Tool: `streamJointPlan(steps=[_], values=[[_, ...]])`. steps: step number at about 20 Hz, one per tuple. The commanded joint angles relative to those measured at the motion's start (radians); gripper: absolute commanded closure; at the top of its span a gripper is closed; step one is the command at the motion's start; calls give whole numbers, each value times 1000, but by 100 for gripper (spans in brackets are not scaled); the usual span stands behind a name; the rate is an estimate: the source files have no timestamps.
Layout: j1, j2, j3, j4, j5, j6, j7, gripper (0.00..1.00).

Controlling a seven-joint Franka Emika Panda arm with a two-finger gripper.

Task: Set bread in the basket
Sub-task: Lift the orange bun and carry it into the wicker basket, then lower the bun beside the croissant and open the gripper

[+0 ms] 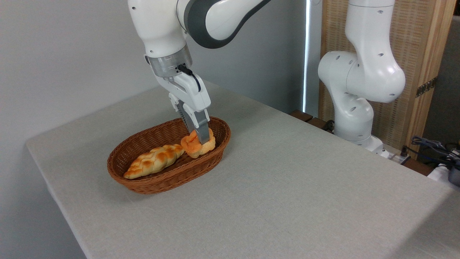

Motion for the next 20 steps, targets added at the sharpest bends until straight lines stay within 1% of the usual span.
streamJointPlan(steps=[1,2,5,6,7,8,12,14,15,20], values=[[-5,-19,4,-20,-43,47,0,33],[-5,-17,4,-20,-64,56,0,34],[-5,-16,4,-20,-77,77,0,34],[-5,-16,3,-20,-77,77,0,32],[-5,-14,3,-20,-77,77,-1,19],[-5,-14,3,-20,-78,77,-6,0],[-5,-13,3,-20,-81,79,-6,0],[-5,-11,3,-20,-104,79,-6,0],[-5,-11,3,-20,-107,82,-6,0],[-5,-11,3,-20,-109,88,-6,0]])
